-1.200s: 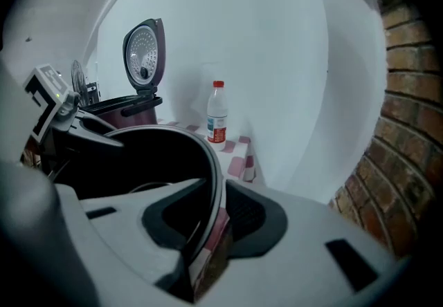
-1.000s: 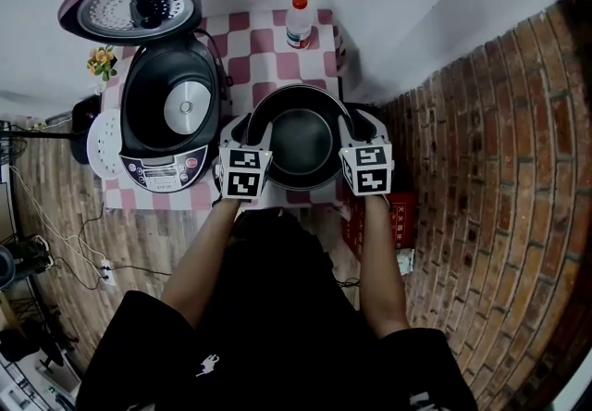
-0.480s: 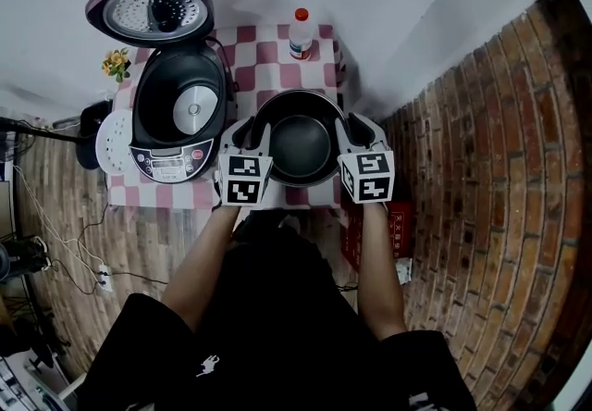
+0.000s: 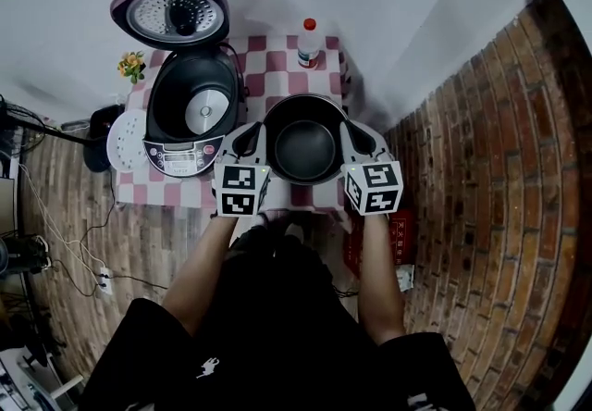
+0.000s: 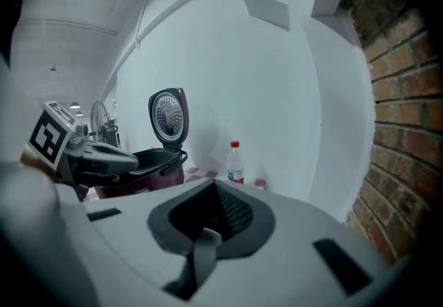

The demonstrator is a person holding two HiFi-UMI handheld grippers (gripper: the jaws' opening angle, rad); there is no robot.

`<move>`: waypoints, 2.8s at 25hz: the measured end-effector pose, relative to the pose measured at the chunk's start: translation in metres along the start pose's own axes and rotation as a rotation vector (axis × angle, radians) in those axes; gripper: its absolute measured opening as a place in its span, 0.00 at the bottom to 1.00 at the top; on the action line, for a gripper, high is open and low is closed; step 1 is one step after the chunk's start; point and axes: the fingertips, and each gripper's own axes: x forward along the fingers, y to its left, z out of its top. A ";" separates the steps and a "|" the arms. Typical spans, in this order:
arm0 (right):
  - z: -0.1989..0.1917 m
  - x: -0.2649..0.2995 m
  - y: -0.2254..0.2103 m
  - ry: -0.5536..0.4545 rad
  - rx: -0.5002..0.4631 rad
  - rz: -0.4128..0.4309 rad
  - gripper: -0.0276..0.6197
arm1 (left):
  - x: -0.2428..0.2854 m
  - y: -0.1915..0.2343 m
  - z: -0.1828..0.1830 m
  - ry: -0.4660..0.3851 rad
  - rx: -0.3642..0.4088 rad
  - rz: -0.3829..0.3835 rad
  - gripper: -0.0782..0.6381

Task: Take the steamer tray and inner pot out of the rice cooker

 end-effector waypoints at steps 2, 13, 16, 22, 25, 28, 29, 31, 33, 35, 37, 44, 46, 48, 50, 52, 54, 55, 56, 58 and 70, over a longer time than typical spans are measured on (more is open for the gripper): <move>0.004 -0.003 0.006 -0.011 0.003 0.005 0.05 | -0.008 0.000 0.005 -0.019 0.005 -0.010 0.11; 0.031 -0.042 0.051 -0.102 -0.019 -0.058 0.05 | -0.057 0.011 0.017 -0.096 -0.015 -0.101 0.11; 0.038 -0.055 0.067 -0.120 -0.010 -0.084 0.05 | -0.074 0.019 0.020 -0.122 0.004 -0.120 0.11; 0.049 -0.076 0.106 -0.155 -0.012 -0.110 0.05 | -0.113 0.040 0.023 -0.166 0.021 -0.140 0.11; 0.056 -0.082 0.129 -0.177 -0.008 -0.103 0.05 | -0.133 0.057 0.025 -0.210 0.019 -0.120 0.11; 0.064 -0.086 0.156 -0.201 -0.008 -0.086 0.05 | -0.154 0.075 0.024 -0.233 0.019 -0.108 0.11; 0.067 -0.088 0.166 -0.208 -0.013 -0.081 0.05 | -0.162 0.081 0.024 -0.241 0.020 -0.105 0.11; 0.071 -0.090 0.185 -0.218 -0.024 -0.070 0.05 | -0.177 0.090 0.023 -0.256 0.020 -0.105 0.11; 0.075 -0.092 0.204 -0.227 -0.037 -0.059 0.05 | -0.192 0.098 0.020 -0.270 0.022 -0.107 0.11; 0.077 -0.094 0.224 -0.228 -0.075 -0.057 0.05 | -0.208 0.107 0.016 -0.283 0.022 -0.109 0.11; 0.079 -0.095 0.244 -0.225 -0.123 -0.057 0.05 | -0.222 0.115 0.010 -0.292 0.016 -0.110 0.11; 0.091 -0.104 0.293 -0.277 -0.064 0.012 0.05 | -0.263 0.141 0.002 -0.313 0.001 -0.085 0.11; 0.091 -0.106 0.302 -0.280 -0.061 0.024 0.05 | -0.270 0.150 -0.002 -0.314 -0.011 -0.060 0.11; 0.090 -0.106 0.309 -0.276 -0.061 0.039 0.05 | -0.277 0.158 -0.005 -0.314 -0.025 -0.029 0.11; 0.085 -0.105 0.314 -0.268 -0.058 0.057 0.05 | -0.285 0.164 -0.009 -0.310 -0.029 0.007 0.11; 0.083 -0.108 0.317 -0.270 -0.053 0.071 0.05 | -0.293 0.167 -0.013 -0.307 -0.022 0.043 0.11; 0.086 -0.113 0.318 -0.283 -0.046 0.082 0.05 | -0.302 0.169 -0.015 -0.309 -0.014 0.076 0.11; 0.088 -0.117 0.319 -0.290 -0.043 0.090 0.05 | -0.308 0.169 -0.015 -0.312 -0.013 0.091 0.11; 0.089 -0.121 0.320 -0.295 -0.040 0.098 0.05 | -0.313 0.168 -0.016 -0.315 -0.015 0.104 0.11; 0.091 -0.131 0.322 -0.303 -0.039 0.116 0.05 | -0.323 0.165 -0.018 -0.318 -0.028 0.114 0.11; 0.067 -0.184 0.317 -0.319 -0.031 0.147 0.05 | -0.363 0.111 -0.032 -0.326 -0.049 0.147 0.11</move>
